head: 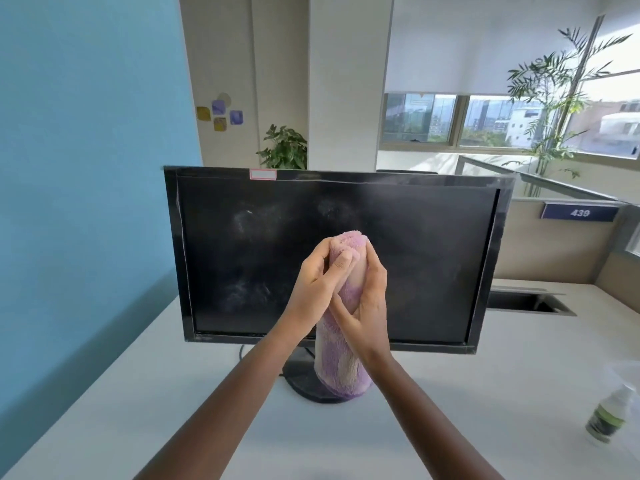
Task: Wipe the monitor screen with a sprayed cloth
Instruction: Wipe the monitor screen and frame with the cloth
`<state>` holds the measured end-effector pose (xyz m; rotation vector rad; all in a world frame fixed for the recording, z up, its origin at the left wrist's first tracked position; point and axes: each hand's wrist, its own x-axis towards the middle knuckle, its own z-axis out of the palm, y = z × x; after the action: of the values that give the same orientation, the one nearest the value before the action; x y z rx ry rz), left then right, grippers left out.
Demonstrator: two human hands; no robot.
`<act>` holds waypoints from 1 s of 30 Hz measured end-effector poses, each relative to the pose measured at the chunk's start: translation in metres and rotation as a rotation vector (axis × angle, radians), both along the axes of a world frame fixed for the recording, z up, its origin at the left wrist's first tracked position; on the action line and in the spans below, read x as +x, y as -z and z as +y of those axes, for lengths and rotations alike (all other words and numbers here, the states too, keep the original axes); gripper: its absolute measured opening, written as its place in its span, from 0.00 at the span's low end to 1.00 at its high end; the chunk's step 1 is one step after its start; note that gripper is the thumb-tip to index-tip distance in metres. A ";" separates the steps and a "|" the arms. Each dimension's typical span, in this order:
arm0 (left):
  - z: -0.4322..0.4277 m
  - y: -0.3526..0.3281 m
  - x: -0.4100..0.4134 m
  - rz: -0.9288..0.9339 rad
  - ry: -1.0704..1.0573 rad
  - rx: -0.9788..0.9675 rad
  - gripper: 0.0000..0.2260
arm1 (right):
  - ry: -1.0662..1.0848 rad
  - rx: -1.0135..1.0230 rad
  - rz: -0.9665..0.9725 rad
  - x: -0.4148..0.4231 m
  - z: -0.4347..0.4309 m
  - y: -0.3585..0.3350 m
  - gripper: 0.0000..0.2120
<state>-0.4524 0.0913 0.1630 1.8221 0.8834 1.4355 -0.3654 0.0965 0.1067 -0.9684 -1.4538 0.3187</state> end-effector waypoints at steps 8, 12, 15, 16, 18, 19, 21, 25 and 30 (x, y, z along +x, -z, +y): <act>0.035 -0.019 -0.041 0.362 -0.338 0.290 0.15 | 0.047 0.087 -0.091 0.000 0.046 -0.032 0.29; 0.056 -0.036 -0.084 0.575 -0.633 0.500 0.15 | 0.153 0.170 -0.193 -0.012 0.062 -0.056 0.31; 0.075 -0.043 -0.117 0.685 -0.816 0.560 0.16 | 0.241 0.248 -0.206 -0.028 0.074 -0.073 0.31; 0.082 -0.045 -0.128 0.710 -0.857 0.562 0.16 | 0.270 0.277 -0.212 -0.035 0.078 -0.079 0.30; 0.095 -0.049 -0.150 0.752 -0.923 0.543 0.17 | 0.345 0.328 -0.242 -0.050 0.088 -0.089 0.29; 0.100 -0.051 -0.161 0.766 -0.943 0.525 0.17 | 0.387 0.334 -0.256 -0.058 0.094 -0.093 0.28; 0.112 -0.054 -0.183 0.791 -0.952 0.495 0.17 | 0.459 0.292 -0.285 -0.075 0.105 -0.100 0.28; 0.130 -0.054 -0.224 0.816 -0.914 0.483 0.16 | 0.560 0.260 -0.368 -0.106 0.122 -0.101 0.26; 0.140 -0.047 -0.243 0.579 -0.705 0.475 0.17 | 0.604 0.265 -0.524 -0.150 0.135 -0.086 0.27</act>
<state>-0.6956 0.2309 0.2101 2.5001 1.7198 1.6401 -0.5155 0.2313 0.1932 -1.2683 -1.5263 -0.5955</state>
